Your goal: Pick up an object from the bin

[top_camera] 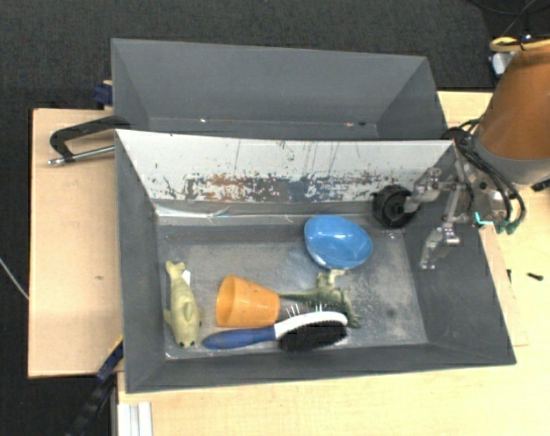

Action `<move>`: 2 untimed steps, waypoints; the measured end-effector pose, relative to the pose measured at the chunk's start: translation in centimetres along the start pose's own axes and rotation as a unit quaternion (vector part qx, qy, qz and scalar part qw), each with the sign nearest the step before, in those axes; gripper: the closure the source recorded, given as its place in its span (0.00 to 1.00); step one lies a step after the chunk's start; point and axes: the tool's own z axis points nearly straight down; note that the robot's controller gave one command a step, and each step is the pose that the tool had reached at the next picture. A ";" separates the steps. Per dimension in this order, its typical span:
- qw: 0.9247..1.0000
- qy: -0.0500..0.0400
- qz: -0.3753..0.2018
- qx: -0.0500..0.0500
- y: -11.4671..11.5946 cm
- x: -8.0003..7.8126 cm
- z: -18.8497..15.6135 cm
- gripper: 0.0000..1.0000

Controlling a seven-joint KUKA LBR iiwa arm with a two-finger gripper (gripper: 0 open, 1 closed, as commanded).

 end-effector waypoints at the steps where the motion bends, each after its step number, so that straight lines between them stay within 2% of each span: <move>1: 0.994 -0.003 -0.108 0.000 6.6 4.4 12.5 0.00; 2: 0.994 -0.004 -0.107 0.001 6.5 4.3 12.2 1.00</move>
Offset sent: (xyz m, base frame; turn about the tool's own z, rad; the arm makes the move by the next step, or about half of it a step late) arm -0.0454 0.0641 -0.1232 -0.2145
